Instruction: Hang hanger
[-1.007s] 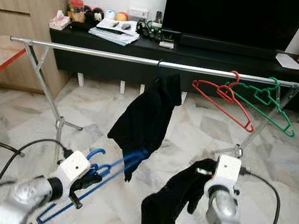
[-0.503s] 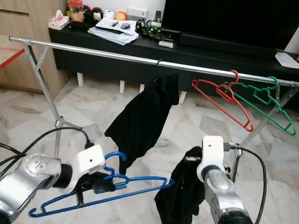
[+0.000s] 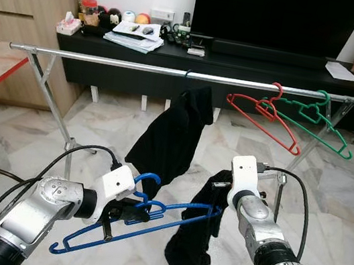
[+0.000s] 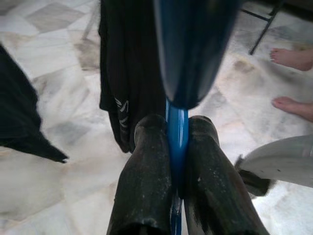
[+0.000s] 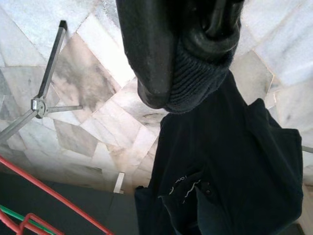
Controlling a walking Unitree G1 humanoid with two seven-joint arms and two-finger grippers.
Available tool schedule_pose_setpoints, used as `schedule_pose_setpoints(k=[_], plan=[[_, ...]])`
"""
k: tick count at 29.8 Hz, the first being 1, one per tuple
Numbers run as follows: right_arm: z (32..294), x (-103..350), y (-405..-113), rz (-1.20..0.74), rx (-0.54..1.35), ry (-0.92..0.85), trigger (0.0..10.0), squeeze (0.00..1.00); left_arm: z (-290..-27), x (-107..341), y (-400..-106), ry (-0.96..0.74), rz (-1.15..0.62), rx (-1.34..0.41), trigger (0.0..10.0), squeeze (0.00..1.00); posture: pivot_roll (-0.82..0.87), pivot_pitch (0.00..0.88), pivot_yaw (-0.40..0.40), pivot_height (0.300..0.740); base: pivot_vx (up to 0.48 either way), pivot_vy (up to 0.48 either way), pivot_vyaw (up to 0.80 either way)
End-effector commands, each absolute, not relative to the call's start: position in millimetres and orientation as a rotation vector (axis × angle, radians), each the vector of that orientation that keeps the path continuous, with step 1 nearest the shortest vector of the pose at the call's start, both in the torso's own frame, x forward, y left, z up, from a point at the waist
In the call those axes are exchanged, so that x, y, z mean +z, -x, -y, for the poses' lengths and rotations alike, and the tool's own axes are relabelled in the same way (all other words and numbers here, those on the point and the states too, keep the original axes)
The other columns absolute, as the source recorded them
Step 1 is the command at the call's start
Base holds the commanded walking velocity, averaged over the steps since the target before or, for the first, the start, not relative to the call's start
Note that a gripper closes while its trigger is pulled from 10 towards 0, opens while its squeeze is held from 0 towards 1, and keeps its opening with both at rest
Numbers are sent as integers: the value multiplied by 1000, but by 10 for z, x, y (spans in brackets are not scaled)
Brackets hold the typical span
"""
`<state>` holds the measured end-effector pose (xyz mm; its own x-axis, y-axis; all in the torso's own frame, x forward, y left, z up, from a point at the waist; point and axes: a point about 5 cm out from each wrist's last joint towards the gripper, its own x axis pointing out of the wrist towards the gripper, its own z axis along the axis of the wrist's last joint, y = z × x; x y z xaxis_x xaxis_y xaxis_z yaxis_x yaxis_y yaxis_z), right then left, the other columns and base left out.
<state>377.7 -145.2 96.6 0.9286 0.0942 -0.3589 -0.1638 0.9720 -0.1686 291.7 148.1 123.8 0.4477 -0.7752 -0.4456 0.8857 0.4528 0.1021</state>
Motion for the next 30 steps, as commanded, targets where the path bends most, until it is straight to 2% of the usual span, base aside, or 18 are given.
schedule_pose_setpoints(k=[1,8,15,26,30], plan=[[1427,1084,-3838,-328,145,193,10000,0,-1472,1280,-2992,-389,-335,-1008,10000,0,69,5,2,740,0,0,0],[1387,1054,-3817,-327,173,171,10000,0,-1491,1277,-3075,-390,-307,-898,10000,0,69,7,4,740,0,0,0],[1371,1021,-3792,-332,205,155,10000,0,-1502,1275,-3073,-368,-303,-886,10000,0,69,10,5,740,0,0,0],[1086,1142,-3771,-272,396,128,10000,0,-1480,1286,-3068,-343,-300,-897,10000,0,66,14,6,740,0,0,0],[1030,1182,-3763,-258,398,91,10000,0,-1501,1284,-3098,-363,-294,-859,10000,0,64,14,7,740,0,0,0]])
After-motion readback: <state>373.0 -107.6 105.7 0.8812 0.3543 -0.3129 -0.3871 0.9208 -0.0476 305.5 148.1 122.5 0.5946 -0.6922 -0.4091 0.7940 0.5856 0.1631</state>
